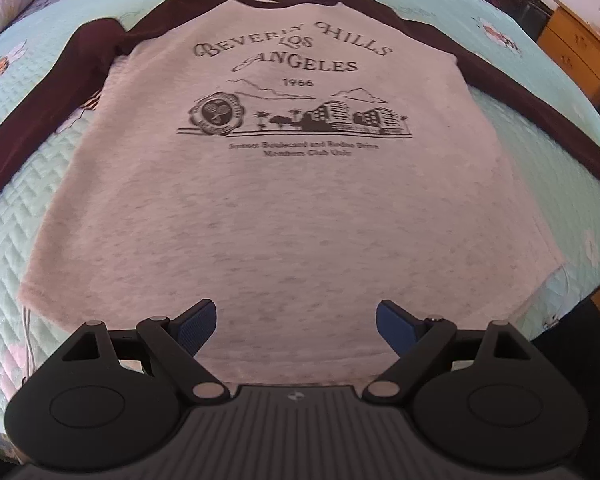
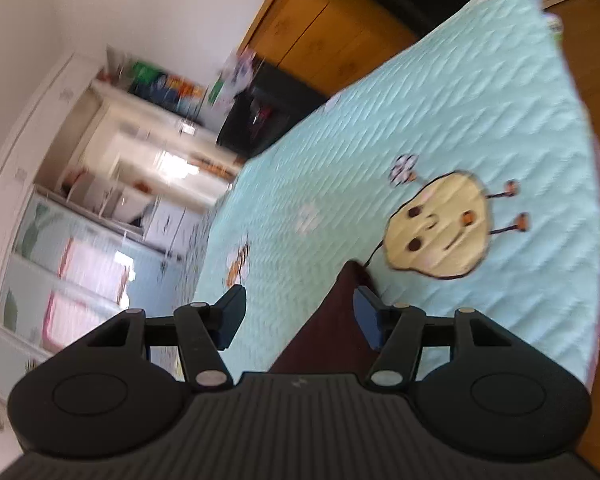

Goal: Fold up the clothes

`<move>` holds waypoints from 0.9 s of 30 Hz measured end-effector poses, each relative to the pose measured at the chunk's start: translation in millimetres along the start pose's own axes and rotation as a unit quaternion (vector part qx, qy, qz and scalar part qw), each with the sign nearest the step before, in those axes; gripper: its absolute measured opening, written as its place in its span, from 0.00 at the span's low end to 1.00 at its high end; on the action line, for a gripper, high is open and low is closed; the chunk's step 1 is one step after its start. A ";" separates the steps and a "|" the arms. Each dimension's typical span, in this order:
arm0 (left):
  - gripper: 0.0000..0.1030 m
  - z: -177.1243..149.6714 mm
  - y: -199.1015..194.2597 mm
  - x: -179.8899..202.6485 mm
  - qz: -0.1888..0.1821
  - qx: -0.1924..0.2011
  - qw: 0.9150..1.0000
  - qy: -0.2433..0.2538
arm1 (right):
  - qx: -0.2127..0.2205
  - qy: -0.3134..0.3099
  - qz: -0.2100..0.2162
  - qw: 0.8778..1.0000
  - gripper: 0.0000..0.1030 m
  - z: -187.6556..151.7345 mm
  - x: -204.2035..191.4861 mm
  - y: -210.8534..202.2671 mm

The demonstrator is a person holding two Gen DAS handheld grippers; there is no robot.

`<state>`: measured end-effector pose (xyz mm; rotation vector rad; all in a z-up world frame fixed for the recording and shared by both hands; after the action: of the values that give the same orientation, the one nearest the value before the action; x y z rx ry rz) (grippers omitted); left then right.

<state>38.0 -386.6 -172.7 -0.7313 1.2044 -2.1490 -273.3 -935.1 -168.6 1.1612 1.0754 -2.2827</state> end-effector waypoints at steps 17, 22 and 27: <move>0.87 9.4 6.4 7.8 0.019 -0.008 1.000 0.008 | 0.014 -0.078 -0.072 0.994 0.70 -3.3 19.5 29.6; 0.87 6.6 6.4 12.8 0.016 -0.010 1.000 0.016 | -0.050 -0.127 -0.058 0.989 0.34 -32.5 -3.4 56.2; 0.87 7.1 3.9 4.3 0.027 -0.007 1.000 0.002 | -0.016 -0.155 -0.059 0.986 0.11 -18.2 -30.3 50.1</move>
<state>40.8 -395.3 -172.2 -0.6925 1.2284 -2.1020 -215.3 -954.1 -174.5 0.7145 1.0775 -2.4244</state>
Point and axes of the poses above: each gripper's, at about its wrist camera, not at the fingertips, and y roughly the way its jaws point, x to its right, z to its top, the point moved 7 cm from there along y, roughly the way its jaws point, and after that the axes turned 6 degrees about -z, right-handed, at the moved point
